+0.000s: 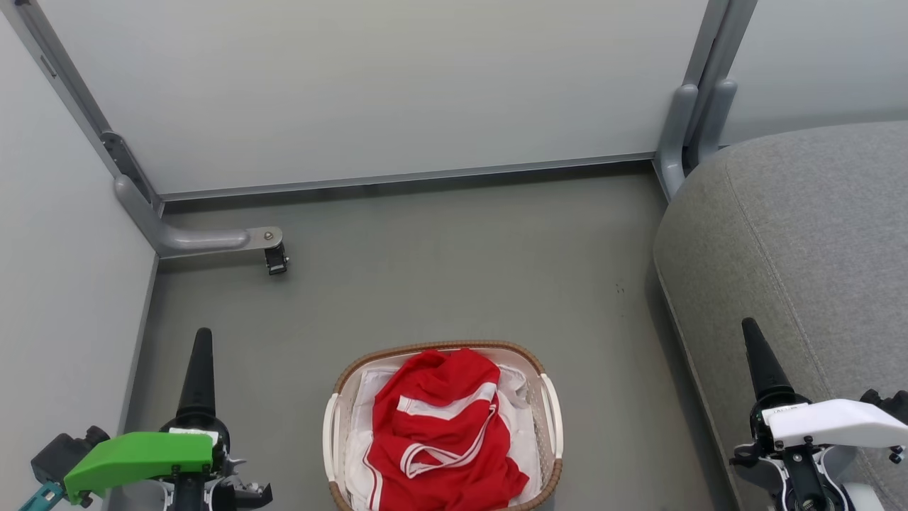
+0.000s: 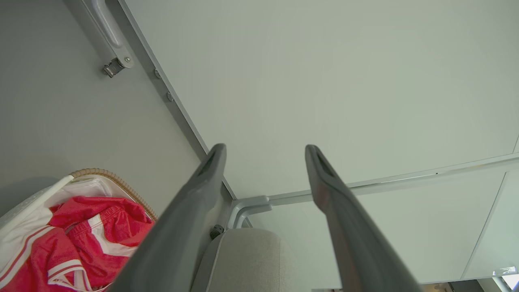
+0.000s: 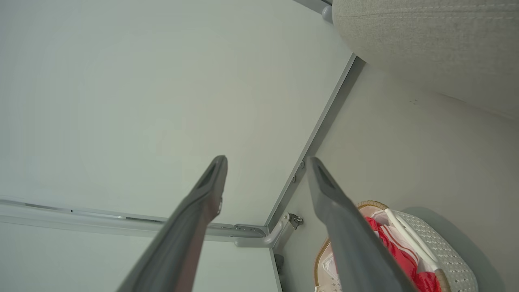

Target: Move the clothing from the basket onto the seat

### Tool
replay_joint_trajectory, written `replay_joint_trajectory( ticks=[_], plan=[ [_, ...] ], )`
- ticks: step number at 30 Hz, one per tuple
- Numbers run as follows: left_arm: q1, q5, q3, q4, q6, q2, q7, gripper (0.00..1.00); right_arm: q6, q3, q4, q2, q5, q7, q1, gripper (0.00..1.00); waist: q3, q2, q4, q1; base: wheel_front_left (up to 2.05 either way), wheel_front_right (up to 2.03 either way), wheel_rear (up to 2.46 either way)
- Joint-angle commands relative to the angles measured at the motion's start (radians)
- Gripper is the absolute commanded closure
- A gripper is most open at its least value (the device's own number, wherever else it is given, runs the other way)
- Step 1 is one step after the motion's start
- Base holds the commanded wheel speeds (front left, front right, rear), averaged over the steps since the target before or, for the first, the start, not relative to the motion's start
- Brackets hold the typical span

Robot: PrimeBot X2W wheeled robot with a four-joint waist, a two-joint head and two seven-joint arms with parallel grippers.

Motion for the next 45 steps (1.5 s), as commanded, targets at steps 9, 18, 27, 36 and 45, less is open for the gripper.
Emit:
replay_joint_trajectory(
  ticks=[9,18,27,36,45],
  plan=[
    [0.003,0.245,-0.045,-0.059,0.039,0.006,-0.039,0.00,0.000,-0.002,-0.036,-0.008,-0.169,-0.040,0.004,0.00,0.005,0.0000,0.001,0.0000,0.00,0.00,0.00],
    [0.014,0.426,-0.088,-0.067,0.067,0.007,-0.070,0.00,0.000,0.015,-0.025,-0.010,-0.308,-0.071,0.005,0.00,0.009,0.0000,0.001,0.0000,0.00,0.00,0.00],
    [0.030,0.551,-0.106,-0.067,0.080,0.007,-0.097,0.00,0.000,0.034,-0.027,-0.011,-0.445,-0.099,0.009,0.00,0.011,0.0000,0.003,0.0000,0.00,0.00,0.00],
    [0.038,0.668,-0.132,-0.070,0.095,0.008,-0.124,0.00,0.000,0.051,-0.043,-0.012,-0.577,-0.125,0.018,0.00,0.012,0.0000,0.004,0.0000,0.00,0.00,0.00],
    [0.047,0.765,-0.158,-0.065,0.111,0.009,-0.146,0.00,0.000,0.071,-0.046,-0.013,-0.692,-0.148,0.026,0.00,0.014,0.0000,0.004,0.0000,0.00,0.00,0.00]
  ],
)
